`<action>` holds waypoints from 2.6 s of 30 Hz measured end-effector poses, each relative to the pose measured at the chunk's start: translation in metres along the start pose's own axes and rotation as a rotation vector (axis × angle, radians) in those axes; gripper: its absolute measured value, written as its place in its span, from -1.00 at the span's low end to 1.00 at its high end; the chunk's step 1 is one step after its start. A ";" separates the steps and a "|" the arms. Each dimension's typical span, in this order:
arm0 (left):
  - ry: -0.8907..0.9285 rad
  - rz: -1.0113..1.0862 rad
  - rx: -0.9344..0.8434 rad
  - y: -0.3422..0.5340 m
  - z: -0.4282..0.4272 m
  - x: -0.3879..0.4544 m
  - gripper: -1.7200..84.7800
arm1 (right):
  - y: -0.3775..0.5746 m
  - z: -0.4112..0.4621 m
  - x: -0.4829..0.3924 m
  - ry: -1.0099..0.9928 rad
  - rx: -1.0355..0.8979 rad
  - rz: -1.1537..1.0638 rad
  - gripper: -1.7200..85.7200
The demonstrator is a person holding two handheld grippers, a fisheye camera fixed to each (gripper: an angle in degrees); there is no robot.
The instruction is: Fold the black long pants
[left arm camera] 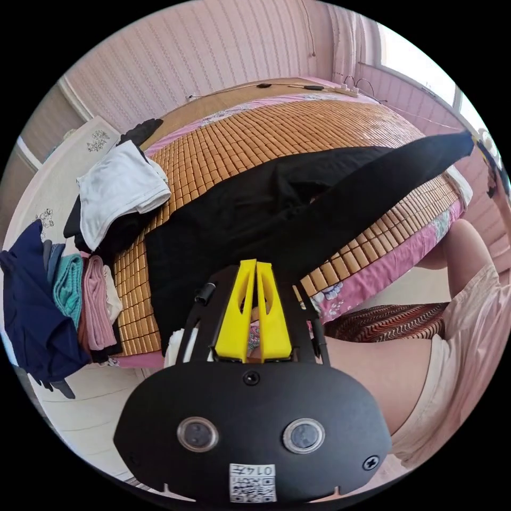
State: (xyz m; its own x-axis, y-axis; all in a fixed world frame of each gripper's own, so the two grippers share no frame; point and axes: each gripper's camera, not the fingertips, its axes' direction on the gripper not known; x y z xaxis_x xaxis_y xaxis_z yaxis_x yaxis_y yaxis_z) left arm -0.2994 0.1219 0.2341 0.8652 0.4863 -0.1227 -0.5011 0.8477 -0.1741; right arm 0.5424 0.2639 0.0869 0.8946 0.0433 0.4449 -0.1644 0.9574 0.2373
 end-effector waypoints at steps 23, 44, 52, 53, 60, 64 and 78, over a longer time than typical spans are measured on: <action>0.082 0.179 -0.172 0.048 0.045 0.034 -0.88 | 0.080 0.035 0.046 0.396 -0.301 0.126 -0.98; -0.141 -0.500 -0.120 -0.012 0.126 -0.152 -0.97 | -0.069 0.337 0.006 0.607 -0.478 0.014 -0.98; -0.146 -0.476 -0.138 -0.022 0.137 -0.171 -0.97 | -0.072 0.329 0.013 0.469 -0.406 -0.045 -0.97; -0.146 -0.470 -0.138 -0.022 0.138 -0.171 -0.97 | -0.072 0.329 0.013 0.468 -0.402 -0.046 -0.97; -0.170 -0.447 -0.146 -0.030 0.144 -0.168 -0.97 | -0.096 0.343 0.027 0.453 -0.394 -0.024 -0.97; -0.181 -0.450 -0.138 -0.034 0.147 -0.167 -0.97 | -0.119 0.365 0.034 0.454 -0.436 -0.019 -0.97; -0.143 -0.175 0.048 -0.048 0.080 -0.071 -0.98 | -0.079 0.235 0.016 0.415 -0.530 0.030 -0.84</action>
State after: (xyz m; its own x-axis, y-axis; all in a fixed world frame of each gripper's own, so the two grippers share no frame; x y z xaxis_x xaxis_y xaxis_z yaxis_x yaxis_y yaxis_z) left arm -0.3350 0.0639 0.3292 0.9343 0.3535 0.0453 -0.3450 0.9291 -0.1332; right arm 0.4722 0.1218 0.2788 0.9957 0.0772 0.0512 -0.0604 0.9601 -0.2730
